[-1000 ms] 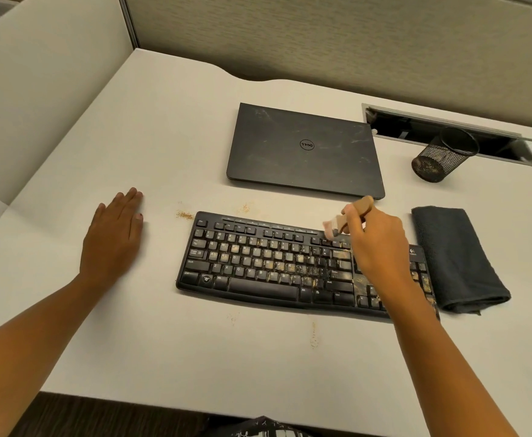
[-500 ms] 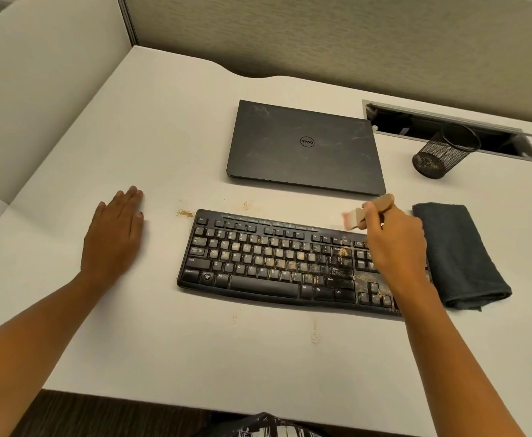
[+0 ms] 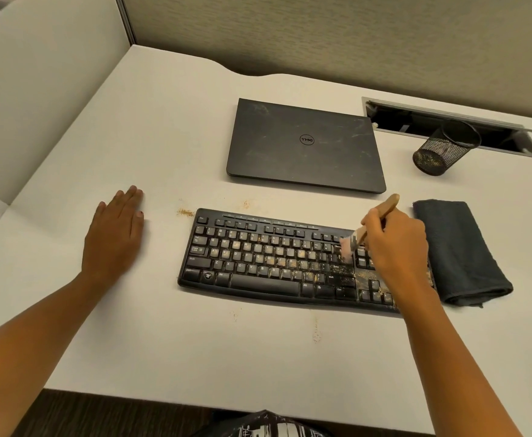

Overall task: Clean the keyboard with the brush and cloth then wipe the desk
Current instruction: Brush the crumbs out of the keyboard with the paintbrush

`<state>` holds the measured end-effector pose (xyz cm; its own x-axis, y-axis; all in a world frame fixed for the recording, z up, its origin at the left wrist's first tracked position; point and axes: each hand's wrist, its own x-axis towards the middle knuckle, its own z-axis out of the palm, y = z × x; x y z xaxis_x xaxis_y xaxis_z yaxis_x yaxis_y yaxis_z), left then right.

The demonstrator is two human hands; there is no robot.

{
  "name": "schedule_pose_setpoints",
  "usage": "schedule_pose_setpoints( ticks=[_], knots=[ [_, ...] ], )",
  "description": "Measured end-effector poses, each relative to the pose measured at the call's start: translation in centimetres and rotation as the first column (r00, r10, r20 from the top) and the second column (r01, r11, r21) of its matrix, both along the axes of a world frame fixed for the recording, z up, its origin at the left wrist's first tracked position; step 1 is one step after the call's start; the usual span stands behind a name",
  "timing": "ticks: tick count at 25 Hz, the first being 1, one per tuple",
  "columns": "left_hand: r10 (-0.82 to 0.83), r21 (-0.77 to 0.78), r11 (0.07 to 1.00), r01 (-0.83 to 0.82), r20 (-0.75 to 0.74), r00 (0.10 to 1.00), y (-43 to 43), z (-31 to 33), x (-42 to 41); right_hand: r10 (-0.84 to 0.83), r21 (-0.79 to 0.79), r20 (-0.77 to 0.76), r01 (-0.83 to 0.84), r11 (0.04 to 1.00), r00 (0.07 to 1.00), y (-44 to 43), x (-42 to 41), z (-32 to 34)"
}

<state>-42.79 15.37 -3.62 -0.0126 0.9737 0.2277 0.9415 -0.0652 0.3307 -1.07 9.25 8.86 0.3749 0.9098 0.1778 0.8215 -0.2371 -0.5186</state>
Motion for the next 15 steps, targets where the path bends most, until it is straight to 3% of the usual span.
schedule_pose_setpoints(
  ticks=[11,15],
  knots=[
    [0.005,-0.010,1.000,-0.005,0.006,1.000,-0.05,0.13,0.06,0.076,-0.065,0.023,-0.074,0.995,0.997,0.24,-0.03,-0.23],
    [0.007,-0.017,1.000,-0.007,0.012,1.000,-0.03,0.19,0.08,0.059,-0.017,-0.011,-0.059,0.998,0.998,0.28,0.08,-0.47]
  ],
)
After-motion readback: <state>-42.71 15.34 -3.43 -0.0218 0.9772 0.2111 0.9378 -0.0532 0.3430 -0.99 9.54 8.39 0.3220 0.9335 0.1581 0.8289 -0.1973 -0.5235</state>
